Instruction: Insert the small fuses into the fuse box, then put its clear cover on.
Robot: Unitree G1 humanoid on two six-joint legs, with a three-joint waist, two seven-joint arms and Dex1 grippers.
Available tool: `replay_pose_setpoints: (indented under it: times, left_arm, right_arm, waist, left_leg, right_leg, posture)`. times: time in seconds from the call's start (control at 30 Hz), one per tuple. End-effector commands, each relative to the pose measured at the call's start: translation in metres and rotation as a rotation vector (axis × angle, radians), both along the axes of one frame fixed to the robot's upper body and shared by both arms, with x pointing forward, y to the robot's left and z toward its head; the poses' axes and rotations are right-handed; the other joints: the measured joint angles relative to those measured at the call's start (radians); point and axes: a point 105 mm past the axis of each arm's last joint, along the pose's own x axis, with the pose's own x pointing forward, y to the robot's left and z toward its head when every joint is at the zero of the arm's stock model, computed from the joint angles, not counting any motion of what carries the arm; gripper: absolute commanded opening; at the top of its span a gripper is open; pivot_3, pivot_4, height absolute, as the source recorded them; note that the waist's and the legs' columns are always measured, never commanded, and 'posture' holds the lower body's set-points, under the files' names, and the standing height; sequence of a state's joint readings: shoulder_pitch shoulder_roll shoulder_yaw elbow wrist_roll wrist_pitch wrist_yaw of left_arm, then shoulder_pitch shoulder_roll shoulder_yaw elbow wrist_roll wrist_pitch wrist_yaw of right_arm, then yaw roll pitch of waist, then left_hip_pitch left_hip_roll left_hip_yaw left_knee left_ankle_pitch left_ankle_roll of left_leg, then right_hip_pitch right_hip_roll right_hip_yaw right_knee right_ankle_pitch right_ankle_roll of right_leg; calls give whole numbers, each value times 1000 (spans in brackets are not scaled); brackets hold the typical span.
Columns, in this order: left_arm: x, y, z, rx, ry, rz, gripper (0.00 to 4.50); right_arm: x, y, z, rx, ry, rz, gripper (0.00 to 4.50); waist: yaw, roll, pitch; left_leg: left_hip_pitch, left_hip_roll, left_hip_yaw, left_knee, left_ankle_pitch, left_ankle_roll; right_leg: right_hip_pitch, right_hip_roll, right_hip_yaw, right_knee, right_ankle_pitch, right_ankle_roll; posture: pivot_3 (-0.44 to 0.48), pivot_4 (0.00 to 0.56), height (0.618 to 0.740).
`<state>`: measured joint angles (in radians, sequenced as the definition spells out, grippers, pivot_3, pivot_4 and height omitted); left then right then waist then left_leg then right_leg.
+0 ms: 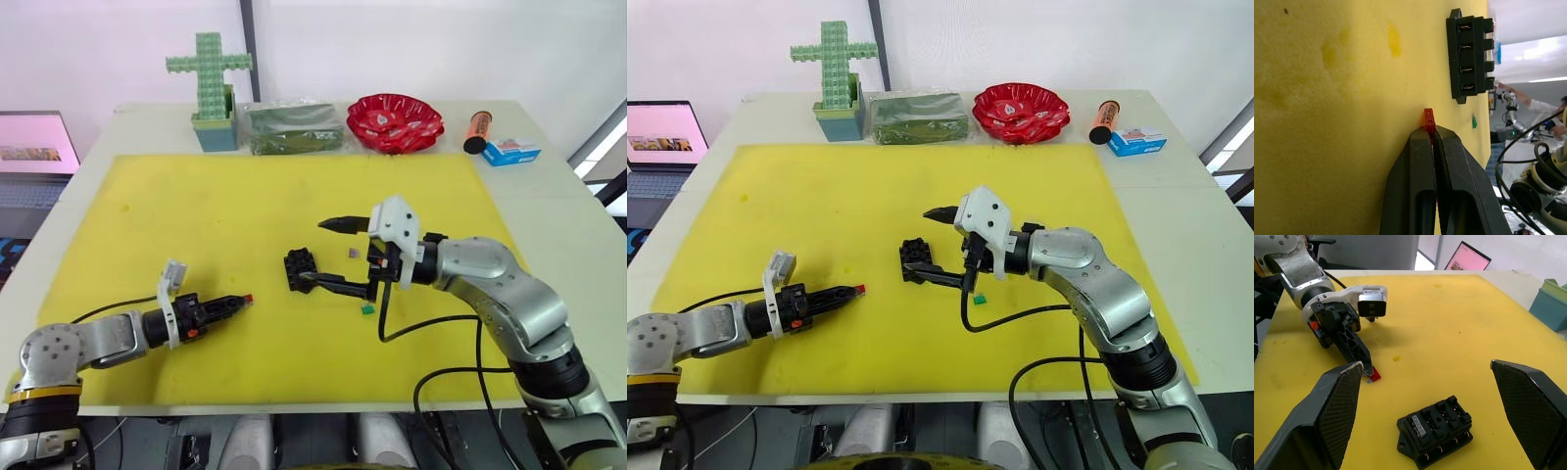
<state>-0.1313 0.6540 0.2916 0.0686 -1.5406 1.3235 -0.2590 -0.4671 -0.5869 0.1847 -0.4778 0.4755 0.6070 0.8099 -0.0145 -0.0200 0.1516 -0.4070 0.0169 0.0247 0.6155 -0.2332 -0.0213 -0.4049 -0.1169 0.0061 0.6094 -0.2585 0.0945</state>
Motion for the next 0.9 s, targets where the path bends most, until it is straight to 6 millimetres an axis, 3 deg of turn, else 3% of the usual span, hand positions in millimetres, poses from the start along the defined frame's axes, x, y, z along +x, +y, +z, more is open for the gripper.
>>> replay_pose_setpoints:
  times: [0.03, 0.13, 0.33, 0.43, 0.53, 0.6, 0.7, 0.77, 0.9]
  left_arm:
    - [-3, 0, 16, 15, -93, -20, 40]
    - [-9, -11, 42, 125, -274, -154, 40]
    - [-8, -36, 85, 256, -659, -351, 40]
    - [-4, -46, 93, 335, -899, -439, 0]
    - [5, -54, 90, 431, -1054, -543, 0]
    - [16, -58, 96, 446, -1145, -532, 0]
    - [21, -65, 97, 481, -1267, -577, 0]
    - [22, -68, 97, 500, -1333, -599, 0]
    - [23, -76, 104, 514, -1467, -616, 0]
  right_arm:
    - [0, -4, 12, 9, -33, 2, 4500]
    - [4, -11, 12, -32, -21, -6, 4500]
    - [7, -15, 26, -13, 9, 29, 4500]
    - [5, -12, 22, -56, 20, 78, 3877]
    - [4, -7, 11, -99, 43, 109, 2913]
    - [4, -5, 9, -103, 52, 119, 2913]
    - [4, -4, 8, -116, 40, 122, 2309]
    - [5, -2, 9, -113, 31, 115, 1670]
    - [6, 0, 9, -120, 17, 104, 1670]
  waist:
    - [0, -1, 1]
    - [1, -6, 4]
    - [3, -4, 7]
    - [3, -4, 7]
    - [4, -4, 7]
    - [5, -4, 7]
    - [5, -4, 8]
    - [3, -4, 8]
    - [4, -4, 8]
  left_leg:
    - [-1, 0, 0, 0, 0, 0]
    - [-2, 0, 0, 0, 0, 0]
    - [-4, 0, -1, -2, 0, 0]
    - [-6, -1, 3, -3, -2, 3]
    - [-9, -2, 3, -3, -3, 4]
    - [-10, -3, 3, -2, -2, 4]
    - [-12, -2, 4, 1, -2, 5]
    - [-12, -2, 4, 1, -2, 5]
    - [-13, -1, 3, 4, -2, 5]
  right_leg:
    - [1, 0, 0, 0, 0, 0]
    - [-1, 0, -1, 0, 0, 0]
    - [0, -2, -7, -13, 3, -5]
    - [1, -1, -7, -14, 3, -5]
    - [0, 1, -10, -14, 3, -5]
    - [-1, 2, -10, -15, 3, -4]
    - [0, 4, -13, -14, 4, -3]
    - [0, 5, -13, -13, 5, 0]
    - [0, 6, -13, -12, 7, 7]
  posture:
    - [0, 150, 740]
    - [0, 150, 740]
    - [0, 150, 740]
    - [0, 150, 740]
    - [0, 150, 740]
    - [0, 150, 740]
    - [0, 150, 740]
    - [0, 150, 740]
    - [0, 150, 740]
